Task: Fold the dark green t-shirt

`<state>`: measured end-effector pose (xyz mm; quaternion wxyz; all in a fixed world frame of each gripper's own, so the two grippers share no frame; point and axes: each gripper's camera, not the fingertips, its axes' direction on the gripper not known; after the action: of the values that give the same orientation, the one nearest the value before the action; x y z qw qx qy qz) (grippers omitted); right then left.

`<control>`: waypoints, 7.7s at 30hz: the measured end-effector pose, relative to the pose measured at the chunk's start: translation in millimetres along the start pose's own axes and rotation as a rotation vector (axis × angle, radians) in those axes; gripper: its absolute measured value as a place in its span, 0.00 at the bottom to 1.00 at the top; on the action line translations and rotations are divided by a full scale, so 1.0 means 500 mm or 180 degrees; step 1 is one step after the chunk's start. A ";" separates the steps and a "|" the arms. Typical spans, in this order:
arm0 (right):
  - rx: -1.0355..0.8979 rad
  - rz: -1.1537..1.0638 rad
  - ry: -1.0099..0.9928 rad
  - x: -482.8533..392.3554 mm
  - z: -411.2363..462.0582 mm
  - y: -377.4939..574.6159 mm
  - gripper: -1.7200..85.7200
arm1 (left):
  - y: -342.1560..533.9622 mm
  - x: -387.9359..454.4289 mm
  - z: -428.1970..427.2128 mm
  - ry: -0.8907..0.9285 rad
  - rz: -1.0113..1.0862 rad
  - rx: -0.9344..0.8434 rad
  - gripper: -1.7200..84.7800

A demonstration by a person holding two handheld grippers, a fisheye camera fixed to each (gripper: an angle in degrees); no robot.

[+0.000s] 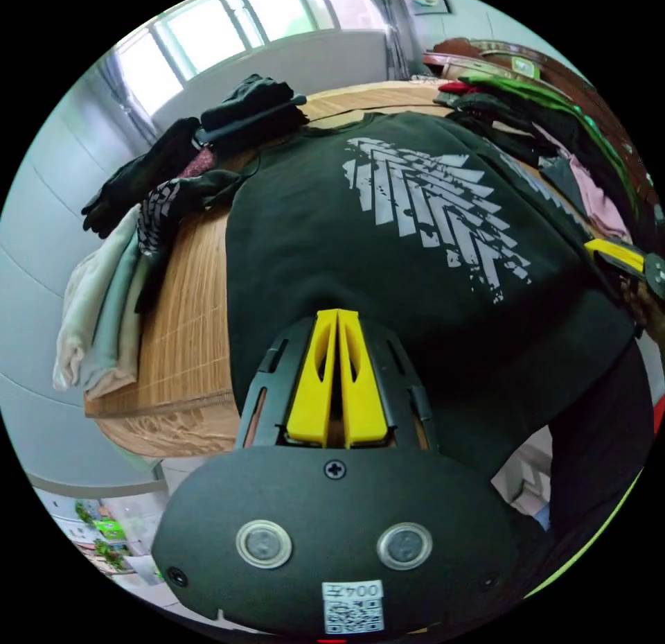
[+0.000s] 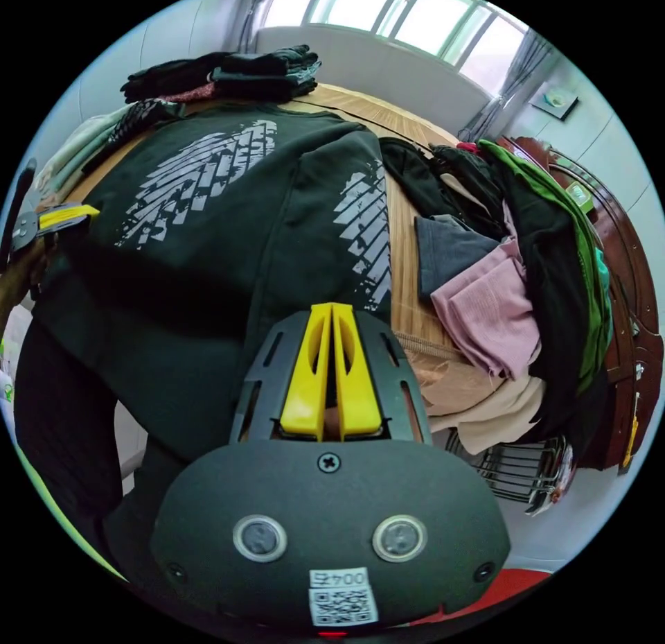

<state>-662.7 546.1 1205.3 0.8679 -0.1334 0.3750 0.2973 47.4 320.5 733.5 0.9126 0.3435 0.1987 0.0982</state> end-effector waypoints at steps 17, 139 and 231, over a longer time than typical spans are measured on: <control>0.0503 0.2103 -0.1875 0.184 -0.167 0.169 0.15 | -0.103 0.095 -0.091 -0.0051 0.0110 -0.0144 0.02; 0.0901 0.3921 -0.1613 0.960 0.226 0.532 0.17 | 0.230 -0.103 -0.078 0.0902 0.0432 -0.0226 0.06; 0.0562 0.3056 -0.3964 0.252 0.362 -0.310 0.10 | -0.060 -0.257 -0.192 0.1428 0.0260 -0.0931 0.06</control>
<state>-395.5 558.8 1238.0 0.7023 0.3033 -0.1409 0.6284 -108.3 314.0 685.6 0.8810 0.1854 0.3656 0.2363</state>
